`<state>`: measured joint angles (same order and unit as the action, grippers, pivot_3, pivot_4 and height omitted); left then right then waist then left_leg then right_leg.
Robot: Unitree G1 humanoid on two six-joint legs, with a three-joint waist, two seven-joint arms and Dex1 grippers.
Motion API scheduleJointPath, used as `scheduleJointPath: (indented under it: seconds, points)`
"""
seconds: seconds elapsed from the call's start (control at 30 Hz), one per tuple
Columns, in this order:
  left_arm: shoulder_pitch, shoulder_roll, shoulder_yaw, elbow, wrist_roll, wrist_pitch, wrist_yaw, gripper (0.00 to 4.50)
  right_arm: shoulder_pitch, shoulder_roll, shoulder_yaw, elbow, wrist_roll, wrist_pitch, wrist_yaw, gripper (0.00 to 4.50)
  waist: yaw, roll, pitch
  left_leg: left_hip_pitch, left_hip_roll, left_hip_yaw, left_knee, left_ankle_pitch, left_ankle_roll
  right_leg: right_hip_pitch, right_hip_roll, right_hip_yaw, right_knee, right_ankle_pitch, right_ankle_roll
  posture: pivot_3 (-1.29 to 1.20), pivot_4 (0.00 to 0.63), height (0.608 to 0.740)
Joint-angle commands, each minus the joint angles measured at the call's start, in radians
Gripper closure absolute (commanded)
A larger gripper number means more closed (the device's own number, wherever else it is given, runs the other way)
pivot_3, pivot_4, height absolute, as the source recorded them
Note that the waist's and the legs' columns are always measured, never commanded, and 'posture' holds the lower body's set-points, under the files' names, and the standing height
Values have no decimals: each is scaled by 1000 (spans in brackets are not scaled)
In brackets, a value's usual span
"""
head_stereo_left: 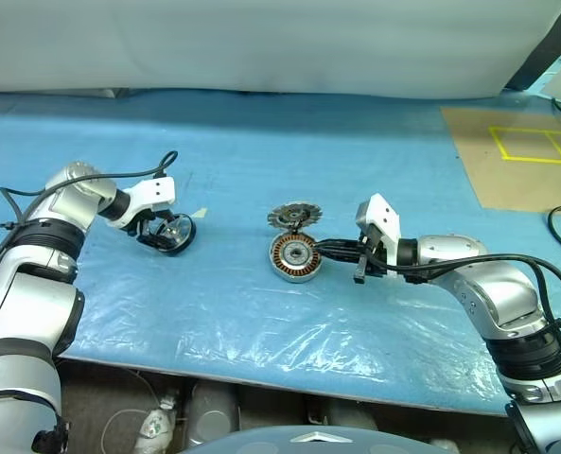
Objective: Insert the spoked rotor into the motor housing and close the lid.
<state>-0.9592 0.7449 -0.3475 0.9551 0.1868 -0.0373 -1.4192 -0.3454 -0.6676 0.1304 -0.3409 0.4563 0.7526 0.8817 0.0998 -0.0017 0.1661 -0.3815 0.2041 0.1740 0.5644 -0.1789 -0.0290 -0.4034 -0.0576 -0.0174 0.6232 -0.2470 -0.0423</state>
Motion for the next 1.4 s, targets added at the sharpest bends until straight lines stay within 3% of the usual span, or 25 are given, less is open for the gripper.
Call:
scheduleJointPath:
  seconds: [0.03,0.37,0.6,0.8,0.9,1.13,1.27,1.4]
  points:
    - [16,6,21,-9,-5,-8,-10,2031,-23,1,0,-7,-3,-6,-2,4500,0,1,0,0,0,0,0,0,0,0,0,0,0,0,0,0,150,740]
    - [95,-4,70,-93,-38,-20,-19,2195,-42,11,7,3,2,1,4,4500,0,2,-1,1,-1,0,0,0,0,1,-1,0,0,0,-1,0,150,740]
    - [290,-22,245,-573,-337,293,-92,2195,-37,-2,-29,4,25,16,8,4500,2,1,0,-2,-1,1,0,0,0,0,-1,-2,0,-2,-4,0,150,740]
    - [378,-108,225,-889,-436,452,30,2195,-37,-10,-44,28,21,12,2,4500,2,1,0,-2,0,1,0,0,0,0,-1,-2,0,-2,-4,0,150,740]
    - [368,-156,184,-906,-430,464,56,2195,-38,-14,-47,27,19,14,-7,4500,0,1,0,-2,0,1,2,0,1,0,-1,-2,0,-2,-4,0,150,740]
    - [323,-40,163,-816,-359,364,30,2195,-19,-35,-65,11,18,15,-13,4500,-10,1,0,-1,1,1,1,0,1,-1,3,-2,0,-2,-4,0,150,740]
    - [220,43,171,-756,-370,435,-15,2195,-5,-30,-67,3,23,14,-21,4500,-1,1,0,-2,1,1,1,0,1,-1,1,-2,0,-2,-4,0,150,740]
    - [182,76,99,-688,-297,408,-37,2195,-10,-21,-52,21,11,-1,-23,4500,-2,1,0,-2,-1,1,1,0,1,0,0,-1,0,-2,-4,0,150,740]
